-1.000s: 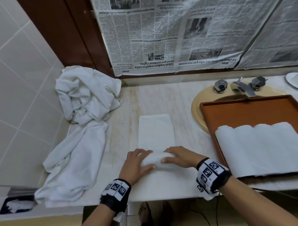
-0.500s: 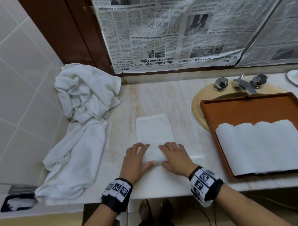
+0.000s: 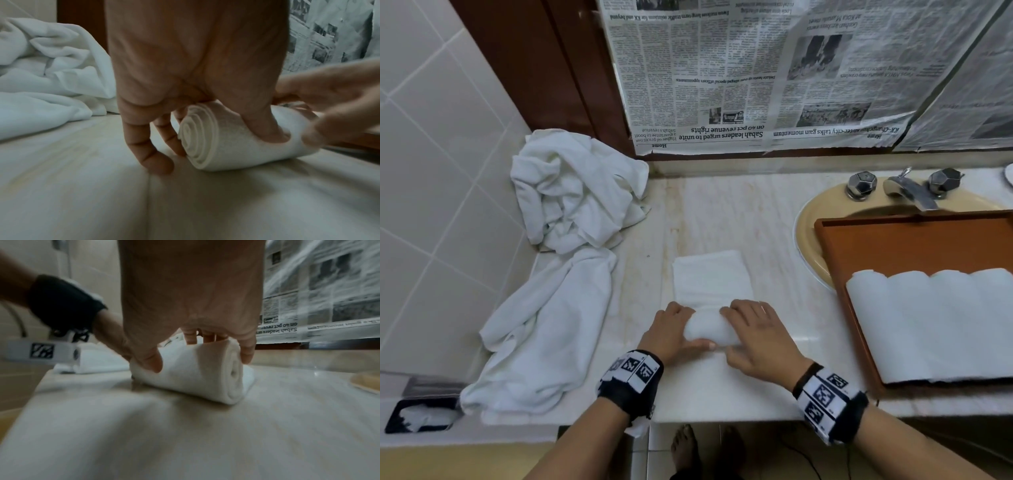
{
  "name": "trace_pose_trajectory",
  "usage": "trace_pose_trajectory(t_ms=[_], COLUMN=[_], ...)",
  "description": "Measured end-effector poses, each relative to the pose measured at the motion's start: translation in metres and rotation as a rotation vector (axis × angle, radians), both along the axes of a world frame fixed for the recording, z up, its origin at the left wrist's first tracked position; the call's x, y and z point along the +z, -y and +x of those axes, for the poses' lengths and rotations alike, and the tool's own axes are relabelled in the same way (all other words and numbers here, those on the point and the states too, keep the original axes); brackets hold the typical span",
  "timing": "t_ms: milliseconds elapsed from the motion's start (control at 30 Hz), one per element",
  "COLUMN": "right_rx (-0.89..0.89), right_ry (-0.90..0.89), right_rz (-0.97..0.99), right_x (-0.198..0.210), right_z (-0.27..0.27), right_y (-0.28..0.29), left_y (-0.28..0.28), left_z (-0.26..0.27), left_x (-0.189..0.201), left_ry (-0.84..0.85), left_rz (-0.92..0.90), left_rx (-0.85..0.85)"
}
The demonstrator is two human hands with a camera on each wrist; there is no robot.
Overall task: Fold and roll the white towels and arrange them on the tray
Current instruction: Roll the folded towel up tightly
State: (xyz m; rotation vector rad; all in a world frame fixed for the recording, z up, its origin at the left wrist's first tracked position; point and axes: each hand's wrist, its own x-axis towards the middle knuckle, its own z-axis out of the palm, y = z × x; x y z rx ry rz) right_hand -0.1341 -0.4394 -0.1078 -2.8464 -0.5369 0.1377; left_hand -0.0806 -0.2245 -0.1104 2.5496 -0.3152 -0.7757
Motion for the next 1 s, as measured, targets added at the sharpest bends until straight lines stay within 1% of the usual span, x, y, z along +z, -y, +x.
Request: trace_pose_trajectory(t_ms=[67,100,133,200,267,333,433,467,500,567,600,667,700,767,800,900,967,1000], right_rx=[0.004,-0.016,-0.042,-0.082,-0.100,-0.110,-0.139,-0.145,-0.145,-0.111,-0.077,-0.033,-0.019,-0.016,-0.027,-0.077,-0.077,-0.069], right_ry=[-0.019,-0.054,-0.110,-0.266,-0.380,-0.475,-0.568,-0.560,-0.498,-0.254,-0.163,-0.068,-0.037,-0.065,-0.118,-0.365,-0.465,-0.486], right_rz=[0.009,0.061,0.127,0.223,0.228,0.211,0.208,0.203,0.172,0.057,-0.012,-0.095,-0.096,-0.025,0.022,0.142,0.168,0.160], right_x=[-0.007,-0.008,-0.005,0.003,0.009,0.015,0.021,0.022,0.022,0.017,0.013,0.002,-0.003,-0.003,0.000,0.009,0.015,0.016], right_z=[0.001,0.005,0.011,0.026,0.038,0.045,0.043,0.039,0.032,0.016,0.008,-0.001,0.000,0.010,0.017,0.040,0.049,0.050], right_y=[0.003,0.005,0.007,0.009,0.009,0.009,0.013,0.014,0.013,0.010,0.007,0.003,0.003,0.006,0.008,0.015,0.018,0.019], left_y=[0.000,0.000,0.000,-0.001,0.000,0.000,-0.003,-0.004,-0.005,-0.004,-0.003,-0.001,0.000,-0.001,-0.002,-0.006,-0.008,-0.010], left_z=[0.000,-0.002,-0.006,-0.016,-0.025,-0.029,-0.021,-0.016,-0.010,0.003,0.008,0.014,0.014,0.008,0.001,-0.020,-0.022,-0.017], left_x=[0.003,0.003,0.002,-0.002,-0.006,-0.009,-0.011,-0.012,-0.010,-0.004,-0.002,-0.001,-0.002,-0.009,-0.011,-0.017,-0.020,-0.021], left_ry=[-0.013,0.002,0.052,0.217,0.345,0.353,0.251,0.188,0.133,0.060,0.028,-0.005,0.002,0.064,0.120,0.296,0.318,0.280], left_rz=[0.033,0.042,0.043,0.020,-0.039,-0.098,-0.185,-0.219,-0.241,-0.257,-0.255,-0.234,-0.227,-0.224,-0.233,-0.262,-0.270,-0.268], left_rx=[-0.011,-0.013,-0.020,-0.046,-0.059,-0.050,-0.021,-0.014,-0.021,-0.029,-0.023,-0.014,-0.016,-0.009,-0.001,-0.013,-0.028,-0.016])
